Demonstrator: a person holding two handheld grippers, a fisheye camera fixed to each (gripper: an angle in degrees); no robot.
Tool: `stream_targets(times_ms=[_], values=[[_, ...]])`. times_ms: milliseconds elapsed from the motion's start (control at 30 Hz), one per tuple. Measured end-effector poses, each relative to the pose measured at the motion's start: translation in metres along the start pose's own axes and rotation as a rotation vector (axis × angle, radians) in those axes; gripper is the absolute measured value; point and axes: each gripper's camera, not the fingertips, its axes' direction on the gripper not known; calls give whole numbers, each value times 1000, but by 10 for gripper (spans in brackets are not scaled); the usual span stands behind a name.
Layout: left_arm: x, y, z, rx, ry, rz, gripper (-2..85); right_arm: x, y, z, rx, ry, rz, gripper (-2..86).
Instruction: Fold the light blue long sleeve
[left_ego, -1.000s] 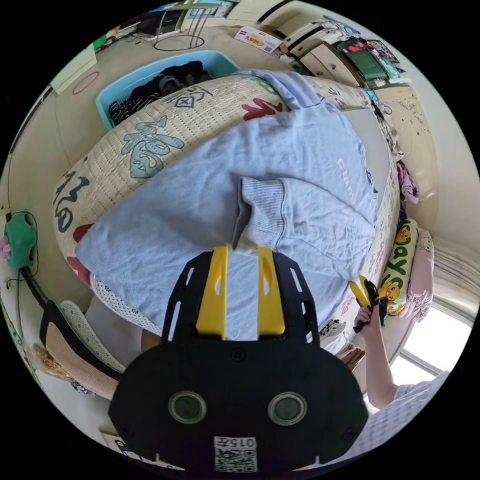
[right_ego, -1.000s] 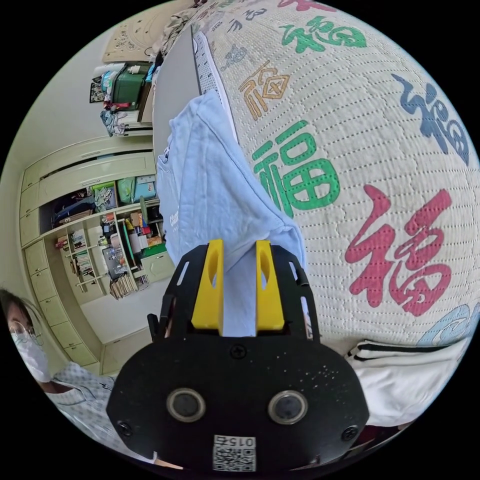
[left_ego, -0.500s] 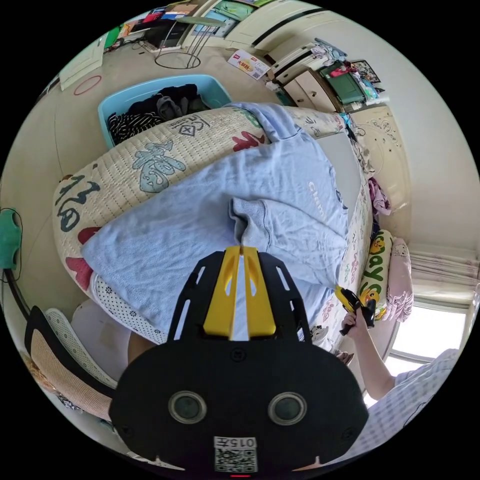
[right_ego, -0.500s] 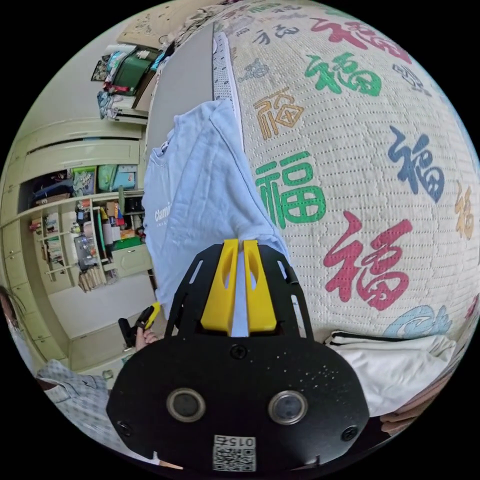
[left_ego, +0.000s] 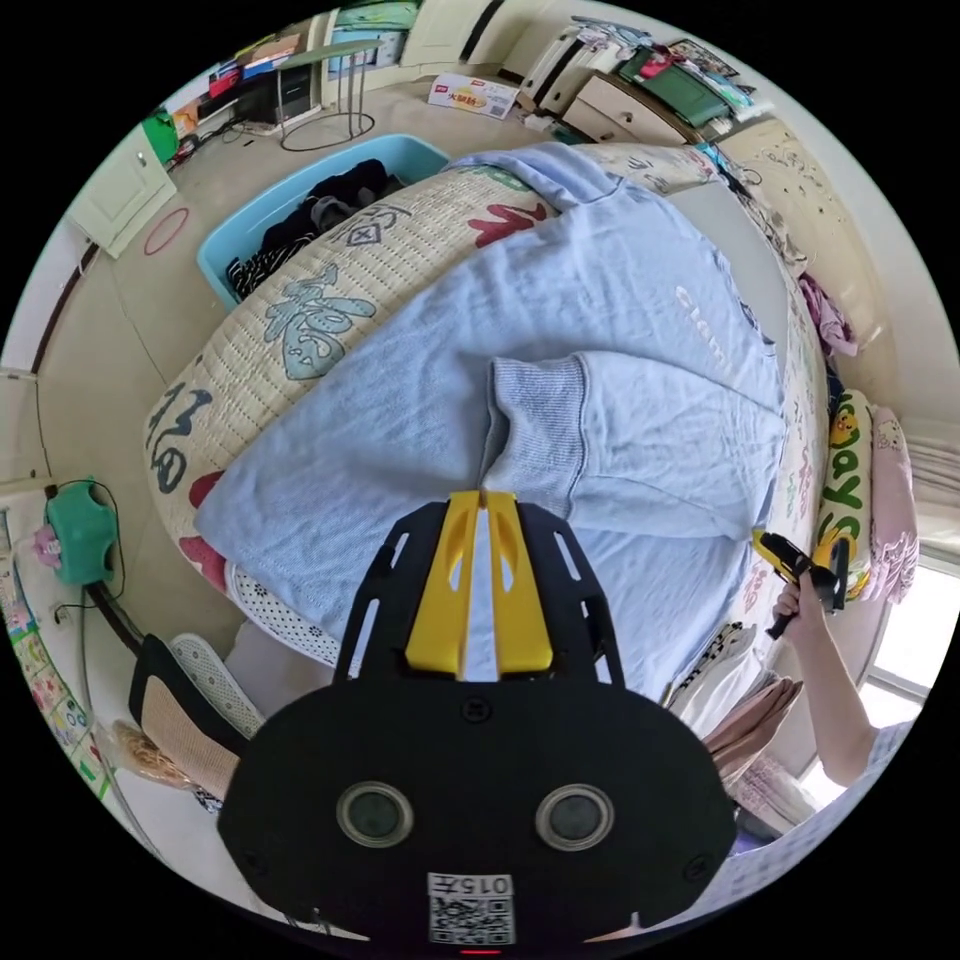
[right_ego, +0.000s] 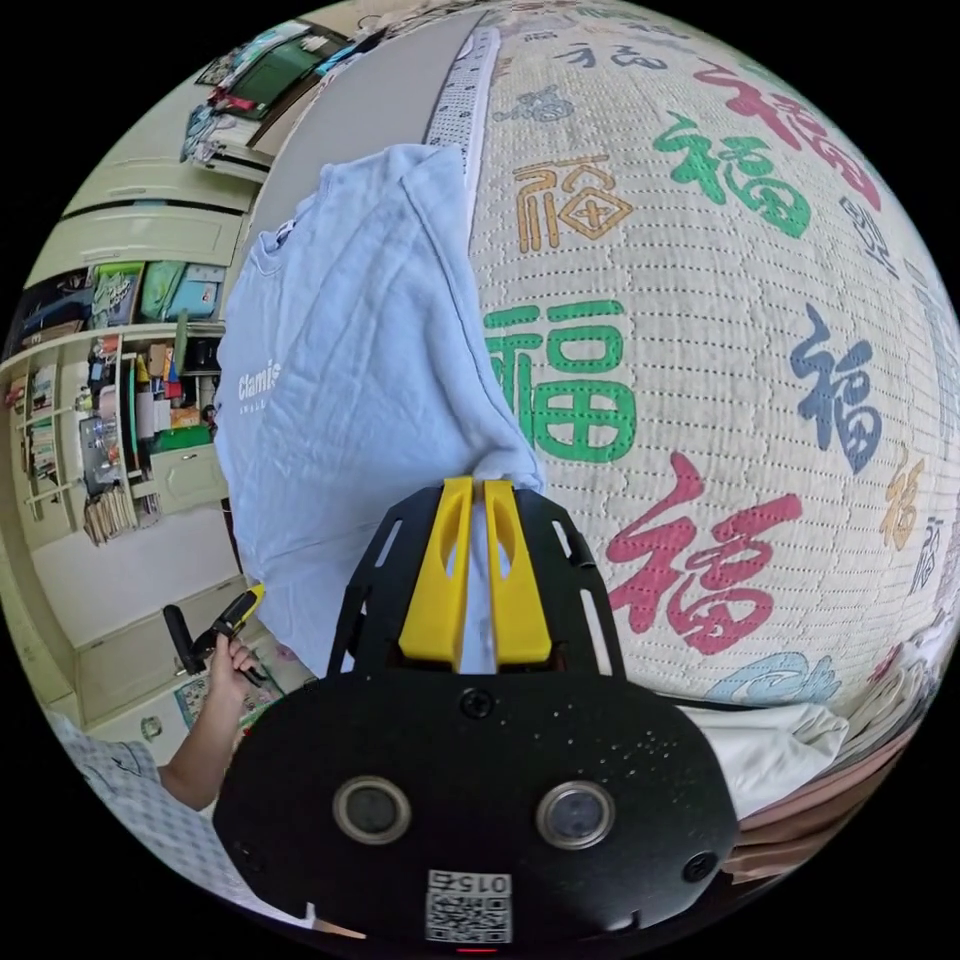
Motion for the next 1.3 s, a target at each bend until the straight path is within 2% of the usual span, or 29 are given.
stream_targets(times_ms=[133,300,500,767,1000,1200,1300], values=[[-8,-12,2,-15,136,-6,44,-16,-7,-8,-45,-72,-29,60],[-15,-38,-17,55,95,59,58,-45,-18,-47,25,-8,-190,57],[32,-108,-3,12,129,325,70,-130,-69,-53,32,142,-581,66],[102,-162,39,-116,83,578,85,-246,-130,14,-171,371,-918,107],[131,-176,69,-247,7,682,87,-285,-163,57,-340,527,-942,120],[152,-184,87,-252,-20,687,57,-310,-172,77,-381,599,-942,67],[153,-192,87,-257,38,607,33,-324,-166,83,-389,637,-1008,11]])
